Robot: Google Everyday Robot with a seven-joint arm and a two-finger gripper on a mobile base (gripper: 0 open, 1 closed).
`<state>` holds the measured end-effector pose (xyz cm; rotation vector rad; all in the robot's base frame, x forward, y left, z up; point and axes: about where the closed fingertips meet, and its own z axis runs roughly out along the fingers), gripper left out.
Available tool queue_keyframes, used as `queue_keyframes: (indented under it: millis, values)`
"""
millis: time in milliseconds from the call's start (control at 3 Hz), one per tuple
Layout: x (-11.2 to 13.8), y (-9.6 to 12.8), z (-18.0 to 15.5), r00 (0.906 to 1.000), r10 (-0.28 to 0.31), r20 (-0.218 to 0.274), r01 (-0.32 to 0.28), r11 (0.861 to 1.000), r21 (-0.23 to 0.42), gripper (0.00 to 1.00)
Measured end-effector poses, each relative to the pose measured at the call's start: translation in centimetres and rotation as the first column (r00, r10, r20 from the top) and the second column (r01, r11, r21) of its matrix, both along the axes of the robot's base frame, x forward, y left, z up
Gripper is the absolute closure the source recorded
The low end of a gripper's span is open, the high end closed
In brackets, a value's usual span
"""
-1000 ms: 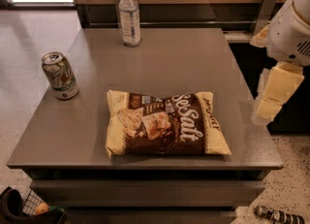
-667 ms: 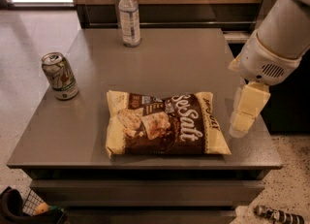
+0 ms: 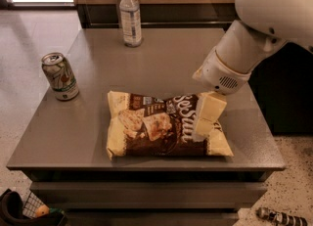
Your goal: Move brown chip bag near blue plastic bottle
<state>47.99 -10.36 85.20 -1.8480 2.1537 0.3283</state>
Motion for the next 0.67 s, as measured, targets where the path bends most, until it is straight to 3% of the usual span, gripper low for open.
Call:
queue_keyframes:
  millis: [333,667]
  values:
    - [-0.5,4.1,-0.6,0.9993,0.033,0.019,-0.033,0.999,0.033,0.0]
    - [-1.9,7.3,-2.2,0.9964,0.085,0.005,-0.085,0.996,-0.008,0.0]
